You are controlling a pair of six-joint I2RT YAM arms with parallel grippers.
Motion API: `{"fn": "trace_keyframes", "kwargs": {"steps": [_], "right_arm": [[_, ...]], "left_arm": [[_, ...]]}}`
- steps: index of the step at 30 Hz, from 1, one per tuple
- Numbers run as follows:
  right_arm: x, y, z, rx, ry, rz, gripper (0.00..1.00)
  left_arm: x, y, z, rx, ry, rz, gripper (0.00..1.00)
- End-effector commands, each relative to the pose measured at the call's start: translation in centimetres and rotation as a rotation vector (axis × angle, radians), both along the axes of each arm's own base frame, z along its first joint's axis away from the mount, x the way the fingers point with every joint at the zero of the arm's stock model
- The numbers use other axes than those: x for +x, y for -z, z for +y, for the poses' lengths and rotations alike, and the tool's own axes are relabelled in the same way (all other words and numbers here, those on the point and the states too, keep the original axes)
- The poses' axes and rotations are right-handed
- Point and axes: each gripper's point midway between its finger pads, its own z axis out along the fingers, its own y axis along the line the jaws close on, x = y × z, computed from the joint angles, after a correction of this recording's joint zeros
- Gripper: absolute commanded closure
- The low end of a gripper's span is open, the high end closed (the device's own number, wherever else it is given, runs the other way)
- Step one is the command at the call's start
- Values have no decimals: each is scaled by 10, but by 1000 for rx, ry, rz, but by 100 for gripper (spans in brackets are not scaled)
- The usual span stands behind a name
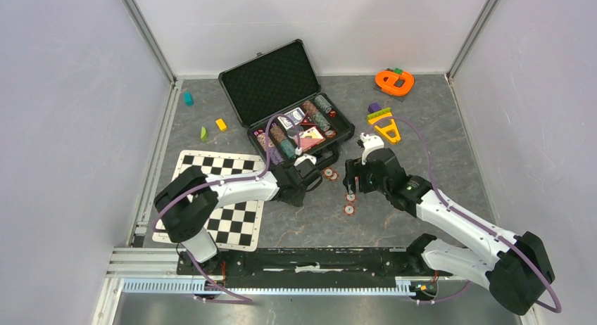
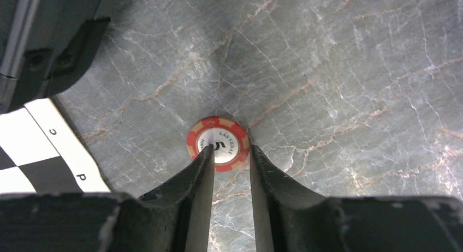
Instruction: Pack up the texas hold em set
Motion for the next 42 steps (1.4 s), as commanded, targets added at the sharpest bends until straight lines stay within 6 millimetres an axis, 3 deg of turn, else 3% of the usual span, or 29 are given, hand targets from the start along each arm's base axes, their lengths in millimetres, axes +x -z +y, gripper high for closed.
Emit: {"fn": "trace_keyframes", "kwargs": {"steps": [1, 7, 12, 14, 27, 32, 42], "right_arm": [[-2, -3, 4, 6, -44, -5, 21], [-5, -3, 14, 15, -113, 15, 22], [-3, -5, 14, 4, -121, -1, 22], [-2, -7, 13, 2, -125, -7, 22], [0, -13, 0, -7, -80, -52, 23], [1, -14, -4, -9, -66, -60, 22], [1, -17, -5, -5, -65, -62, 22]], "left_arm": [[-9, -9, -9, -52, 48, 6, 65], [-9, -30, -11, -75, 92, -44, 64], [-5, -34, 4, -15, 27, -66, 25], [-4, -30, 6, -2, 17, -67, 18], [8, -11, 9, 5, -11, 14, 24], [9, -6, 6, -6, 8, 50, 32], [7, 3, 3, -32, 18, 108, 34]]}}
